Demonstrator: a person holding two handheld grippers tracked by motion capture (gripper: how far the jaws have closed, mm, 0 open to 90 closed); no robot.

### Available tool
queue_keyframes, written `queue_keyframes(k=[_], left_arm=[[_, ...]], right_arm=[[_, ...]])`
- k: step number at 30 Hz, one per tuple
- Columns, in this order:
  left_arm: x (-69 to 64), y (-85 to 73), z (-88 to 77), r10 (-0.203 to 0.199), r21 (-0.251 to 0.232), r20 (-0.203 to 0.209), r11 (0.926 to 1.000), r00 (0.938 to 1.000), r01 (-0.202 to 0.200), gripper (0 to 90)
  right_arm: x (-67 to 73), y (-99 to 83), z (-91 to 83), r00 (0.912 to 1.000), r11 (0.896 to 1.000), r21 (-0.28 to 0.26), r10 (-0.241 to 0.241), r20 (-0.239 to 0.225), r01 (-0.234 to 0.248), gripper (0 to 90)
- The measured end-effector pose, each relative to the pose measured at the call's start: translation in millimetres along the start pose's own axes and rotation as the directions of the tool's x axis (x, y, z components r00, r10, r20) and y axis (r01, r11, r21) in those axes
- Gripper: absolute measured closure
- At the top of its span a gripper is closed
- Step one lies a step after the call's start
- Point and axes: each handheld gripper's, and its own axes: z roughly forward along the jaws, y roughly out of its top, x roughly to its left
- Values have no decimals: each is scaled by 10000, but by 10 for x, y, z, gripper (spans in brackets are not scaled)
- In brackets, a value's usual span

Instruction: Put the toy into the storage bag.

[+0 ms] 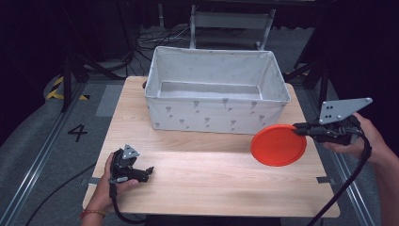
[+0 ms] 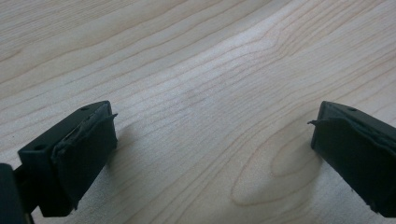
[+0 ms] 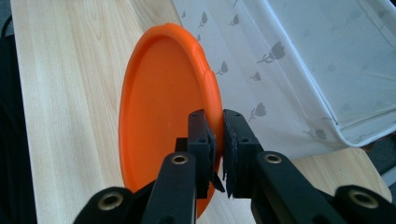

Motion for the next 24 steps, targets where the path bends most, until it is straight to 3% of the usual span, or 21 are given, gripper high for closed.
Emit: queue_keyframes(k=[3,10,13,17,24], left_arm=[[-5,-2,0,-48,-12,-34,10000,10000,48,5],[-12,-3,-3,-115,11,-69,9999,9999,115,5],[-11,-2,-4,-110,28,-93,9999,9999,110,5],[-11,-2,-3,-109,10,-79,9999,9999,109,5],[-10,-2,-3,-100,20,-93,9999,9999,100,5]], right_arm=[[-47,66,-27,9999,9998,136,-134,-20,134,824],[-167,186,-82,9998,9999,-13,164,72,-163,825],[-236,278,-149,9996,9999,68,102,255,-104,824],[-389,408,-262,9971,9999,-103,142,744,-134,824],[-593,555,-342,9922,9987,-443,295,1214,-242,825]])
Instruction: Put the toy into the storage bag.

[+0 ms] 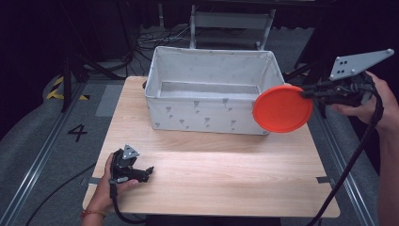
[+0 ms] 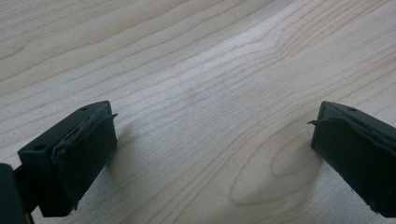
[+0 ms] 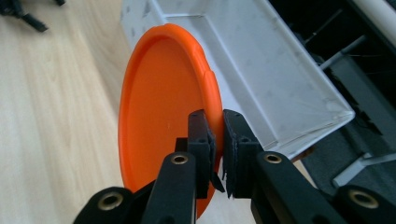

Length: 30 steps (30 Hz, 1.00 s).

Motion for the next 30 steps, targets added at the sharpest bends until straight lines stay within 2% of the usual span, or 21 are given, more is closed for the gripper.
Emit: queue_keyframes(k=[9,10,14,15,17,22,23,28,29,30], left_arm=[[6,1,5,21,-35,75,10000,10000,-21,4],[7,1,5,22,-34,85,10000,10000,-22,3],[9,2,4,47,-20,97,10000,9999,-47,3],[9,2,4,47,-20,97,10000,9999,-47,3],[7,1,5,26,-36,86,10000,10000,-26,3],[6,1,5,28,-39,74,10000,10000,-28,4],[7,1,5,28,-36,78,10000,10000,-28,4],[8,2,2,30,-8,103,10000,9999,-29,4],[8,2,2,34,-6,101,10000,9999,-34,4],[8,2,2,34,-6,101,10000,9999,-34,4]], right_arm=[[-268,225,50,9954,9974,-704,229,929,-163,825],[-305,246,72,9959,9972,-728,262,869,-199,825],[-466,314,199,9924,9976,-660,294,1191,-216,825],[-466,314,199,9924,9976,-660,294,1191,-216,825],[-584,342,313,9917,9981,-506,420,1215,-361,825],[-705,363,463,9903,9985,-365,451,1317,-407,825],[-730,365,509,9888,9979,-370,585,1371,-539,825],[-819,348,816,9935,9984,378,374,1072,-417,825],[-837,338,875,9953,9981,440,397,883,-437,825],[-837,338,875,9953,9981,440,397,883,-437,825]])
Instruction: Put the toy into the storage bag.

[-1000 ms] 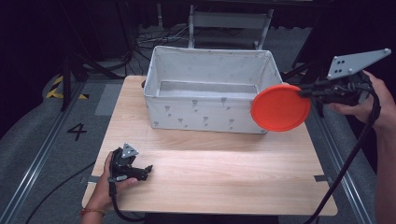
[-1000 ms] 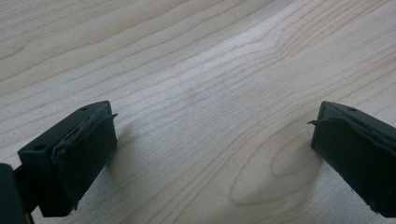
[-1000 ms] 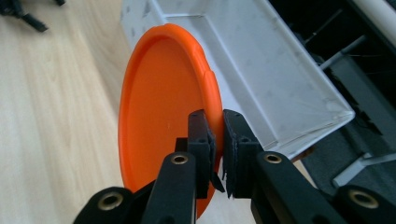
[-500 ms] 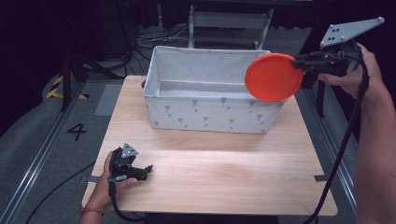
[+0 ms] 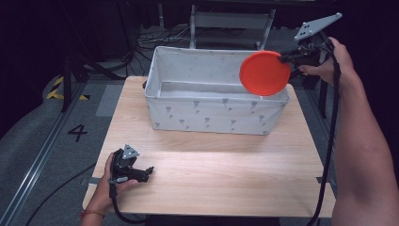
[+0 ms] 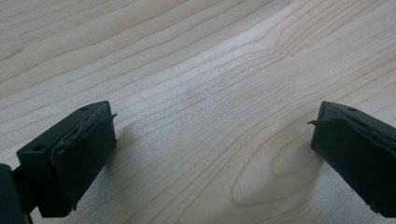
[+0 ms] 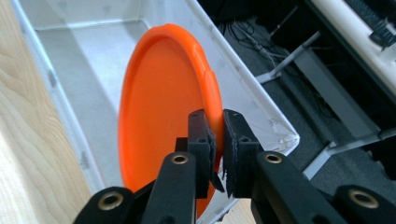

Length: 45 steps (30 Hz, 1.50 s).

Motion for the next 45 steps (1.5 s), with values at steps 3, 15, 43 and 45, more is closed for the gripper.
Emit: queue_keyframes(k=[3,15,43,45], left_arm=[[-1,0,-1,-1,10,-21,10000,10000,1,4],[-6,-3,0,-17,-29,-84,10000,10000,17,6],[-6,-3,0,-21,-28,-81,10000,10000,20,6],[-6,-3,0,-18,-29,-83,10000,10000,18,5]], right_arm=[[-4,-14,140,9993,9999,117,-95,-353,99,825],[104,-124,497,9922,9893,1258,-597,-1092,733,824],[396,-147,854,9453,9272,2993,-1337,-2976,2254,821],[399,-145,873,9439,9253,3031,-1339,-3018,2281,821]])
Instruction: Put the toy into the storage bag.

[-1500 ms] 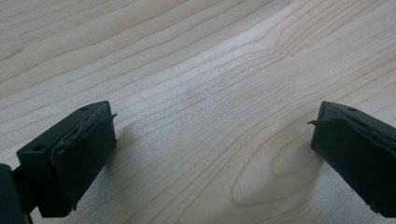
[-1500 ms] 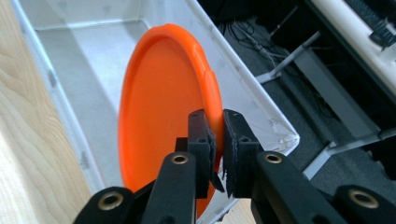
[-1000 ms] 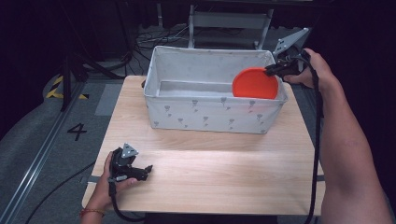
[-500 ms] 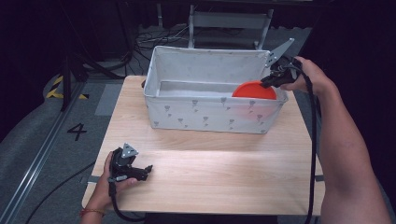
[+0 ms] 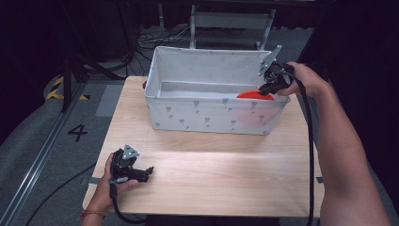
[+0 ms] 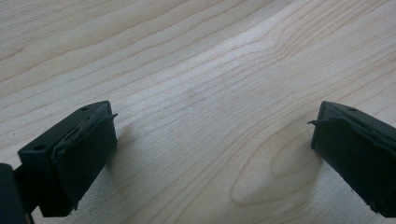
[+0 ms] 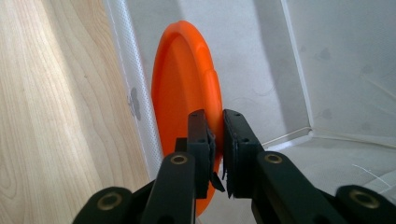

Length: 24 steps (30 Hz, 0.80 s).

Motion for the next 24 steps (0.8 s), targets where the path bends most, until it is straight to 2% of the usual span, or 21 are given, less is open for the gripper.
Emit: queue_keyframes(k=[9,18,24], left_arm=[[0,0,0,-3,-1,2,10000,10000,3,6],[0,0,0,1,1,3,10000,10000,-1,5],[0,0,0,1,0,2,10000,10000,-1,5]], right_arm=[[-13,71,123,9997,9961,878,27,-238,-6,817],[2,131,205,9985,9887,1493,-39,-555,121,808],[20,145,168,9985,9937,1119,74,-542,-13,807]])
